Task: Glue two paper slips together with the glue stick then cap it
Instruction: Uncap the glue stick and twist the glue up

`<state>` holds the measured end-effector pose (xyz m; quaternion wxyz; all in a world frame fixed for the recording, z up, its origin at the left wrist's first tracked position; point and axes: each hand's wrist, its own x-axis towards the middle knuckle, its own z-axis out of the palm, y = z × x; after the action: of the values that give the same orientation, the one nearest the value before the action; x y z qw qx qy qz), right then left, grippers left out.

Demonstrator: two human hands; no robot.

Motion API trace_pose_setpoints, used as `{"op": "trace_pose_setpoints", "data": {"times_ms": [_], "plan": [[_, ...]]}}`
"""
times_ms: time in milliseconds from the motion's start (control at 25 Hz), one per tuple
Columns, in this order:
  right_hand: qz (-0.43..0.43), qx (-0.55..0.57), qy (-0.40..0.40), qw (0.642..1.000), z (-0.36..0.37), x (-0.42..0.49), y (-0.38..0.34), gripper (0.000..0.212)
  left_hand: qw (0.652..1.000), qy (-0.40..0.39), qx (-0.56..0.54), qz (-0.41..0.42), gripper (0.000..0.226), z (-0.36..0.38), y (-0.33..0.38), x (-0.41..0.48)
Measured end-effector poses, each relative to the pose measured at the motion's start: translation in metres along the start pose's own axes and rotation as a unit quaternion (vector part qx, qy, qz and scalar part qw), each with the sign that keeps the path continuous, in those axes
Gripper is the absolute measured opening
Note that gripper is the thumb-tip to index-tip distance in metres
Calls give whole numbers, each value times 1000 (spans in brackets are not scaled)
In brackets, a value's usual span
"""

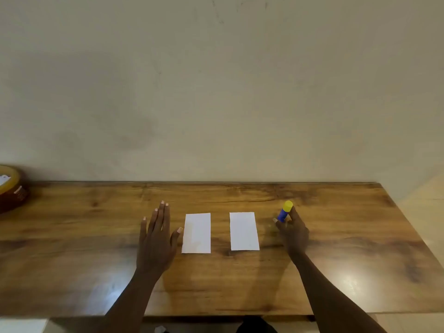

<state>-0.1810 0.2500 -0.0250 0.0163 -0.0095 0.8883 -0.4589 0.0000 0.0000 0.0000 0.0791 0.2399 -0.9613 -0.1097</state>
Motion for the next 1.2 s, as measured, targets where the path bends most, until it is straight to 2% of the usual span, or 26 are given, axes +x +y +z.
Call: {"op": "trace_pose_setpoints", "data": {"times_ms": [160, 280, 400, 560, 680, 720, 800, 920, 1080, 1200], "plan": [[-17, 5, 22, 1000, -1, 5, -8, 24, 999, 44, -9, -16, 81, -6, -4, 7], [-89, 16, 13, 996, 5, -4, -41, 19, 987, 92, -119, -49, 59, -22, 12, 19], [-185, 54, -39, 980, 16, -27, -87, 17, 942, 143, -295, -77, 45, -56, 47, 32], [-279, 107, -87, 950, 26, -65, -155, 20, 844, 153, -507, -77, 34, -110, 95, 38], [-314, 141, -82, 935, 25, -90, -195, 17, 808, 183, -556, -64, 8, -145, 114, 33], [-315, 153, -79, 933, 23, -95, -204, 15, 801, 188, -565, -65, 7, -156, 116, 32], [-308, 174, -92, 931, 18, -101, -220, 14, 800, 186, -566, -71, 15, -175, 116, 34], [-315, 182, -109, 925, 15, -105, -242, 15, 824, 171, -533, -85, 21, -200, 116, 42], [-303, 202, -113, 924, 17, -103, -270, 8, 841, 171, -507, -79, 24, -221, 121, 50], [-311, 201, -129, 920, 13, -104, -282, 15, 839, 172, -509, -87, 27, -233, 118, 51]]}}
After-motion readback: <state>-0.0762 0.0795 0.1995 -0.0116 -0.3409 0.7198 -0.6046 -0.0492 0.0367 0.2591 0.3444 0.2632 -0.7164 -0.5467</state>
